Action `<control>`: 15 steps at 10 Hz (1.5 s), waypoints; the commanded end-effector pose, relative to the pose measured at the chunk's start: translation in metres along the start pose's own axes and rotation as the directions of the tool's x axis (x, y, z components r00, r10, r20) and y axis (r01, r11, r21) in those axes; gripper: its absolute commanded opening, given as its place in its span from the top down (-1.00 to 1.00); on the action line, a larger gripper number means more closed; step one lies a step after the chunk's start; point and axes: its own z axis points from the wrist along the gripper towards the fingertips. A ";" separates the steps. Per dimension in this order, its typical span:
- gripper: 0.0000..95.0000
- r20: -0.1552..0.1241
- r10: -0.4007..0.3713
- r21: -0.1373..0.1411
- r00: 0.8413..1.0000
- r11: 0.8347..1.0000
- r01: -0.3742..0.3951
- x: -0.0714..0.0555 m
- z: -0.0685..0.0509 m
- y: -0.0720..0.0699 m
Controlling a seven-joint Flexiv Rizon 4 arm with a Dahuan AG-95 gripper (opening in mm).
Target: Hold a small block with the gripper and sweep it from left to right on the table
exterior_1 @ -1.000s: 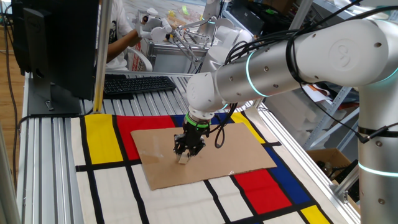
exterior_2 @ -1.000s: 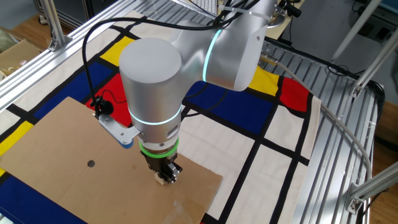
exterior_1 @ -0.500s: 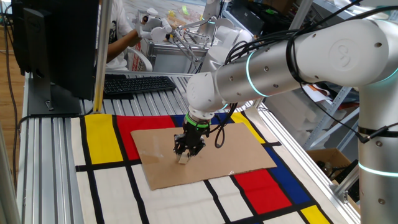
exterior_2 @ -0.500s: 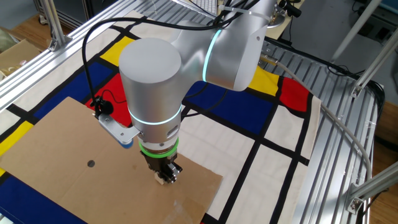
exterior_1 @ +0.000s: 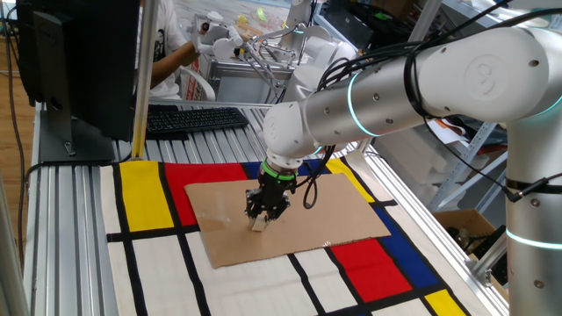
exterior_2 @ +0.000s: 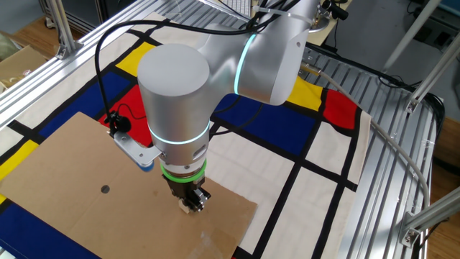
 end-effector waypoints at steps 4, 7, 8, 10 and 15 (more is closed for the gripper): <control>0.60 0.000 0.001 0.000 1.000 1.000 -0.001 0.000 -0.001 0.000; -0.60 0.010 -0.075 0.045 0.997 0.996 0.074 0.000 0.000 0.000; -0.60 0.010 -0.073 0.042 0.997 0.996 0.073 0.000 0.000 0.000; -0.60 0.012 -0.069 0.036 0.998 0.997 0.068 0.000 0.000 0.000; -0.60 0.012 -0.062 0.025 0.998 0.998 0.061 0.000 0.000 0.000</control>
